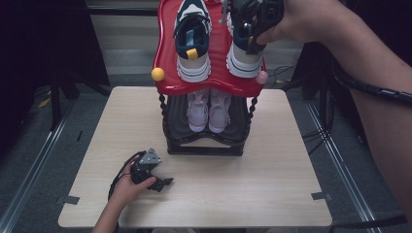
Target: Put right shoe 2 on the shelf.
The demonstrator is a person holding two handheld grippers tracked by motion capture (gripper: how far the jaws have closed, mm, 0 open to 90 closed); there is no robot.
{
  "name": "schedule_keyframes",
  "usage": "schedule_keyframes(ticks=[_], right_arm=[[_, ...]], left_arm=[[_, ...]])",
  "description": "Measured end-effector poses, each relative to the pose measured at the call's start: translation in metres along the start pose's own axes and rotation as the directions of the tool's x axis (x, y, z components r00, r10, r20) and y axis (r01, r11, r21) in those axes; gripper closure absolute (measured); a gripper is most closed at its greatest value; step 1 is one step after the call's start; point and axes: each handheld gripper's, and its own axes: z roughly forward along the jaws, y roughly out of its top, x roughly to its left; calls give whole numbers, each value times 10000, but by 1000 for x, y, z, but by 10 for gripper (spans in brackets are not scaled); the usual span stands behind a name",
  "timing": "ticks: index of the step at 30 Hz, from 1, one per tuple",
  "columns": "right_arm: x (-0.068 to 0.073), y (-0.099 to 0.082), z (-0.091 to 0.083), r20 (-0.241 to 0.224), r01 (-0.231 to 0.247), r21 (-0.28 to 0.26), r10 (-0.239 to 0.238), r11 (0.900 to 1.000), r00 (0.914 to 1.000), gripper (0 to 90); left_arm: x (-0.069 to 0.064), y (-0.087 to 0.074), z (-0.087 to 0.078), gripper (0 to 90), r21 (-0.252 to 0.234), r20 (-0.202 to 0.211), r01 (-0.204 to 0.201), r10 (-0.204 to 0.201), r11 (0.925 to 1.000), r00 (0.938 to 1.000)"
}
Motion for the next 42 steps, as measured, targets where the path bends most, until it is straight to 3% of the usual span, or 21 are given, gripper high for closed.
schedule_keyframes(ticks=[21, 38, 42], right_arm=[[-6, 25, 20, -38, 539, -6, -539, 9985, 9985, 743], [-4, 32, 25, 13, 601, 47, -601, 9982, 9982, 741], [-3, 31, 27, 16, 405, -68, -404, 9992, 9992, 740]], left_arm=[[0, 0, 0, 32, -13, 4, 16, -16, 10000, 10000], [0, 0, 1, 28, -12, 28, 33, -33, 10000, 10000], [0, 0, 1, 28, -12, 28, 33, -33, 10000, 10000]])
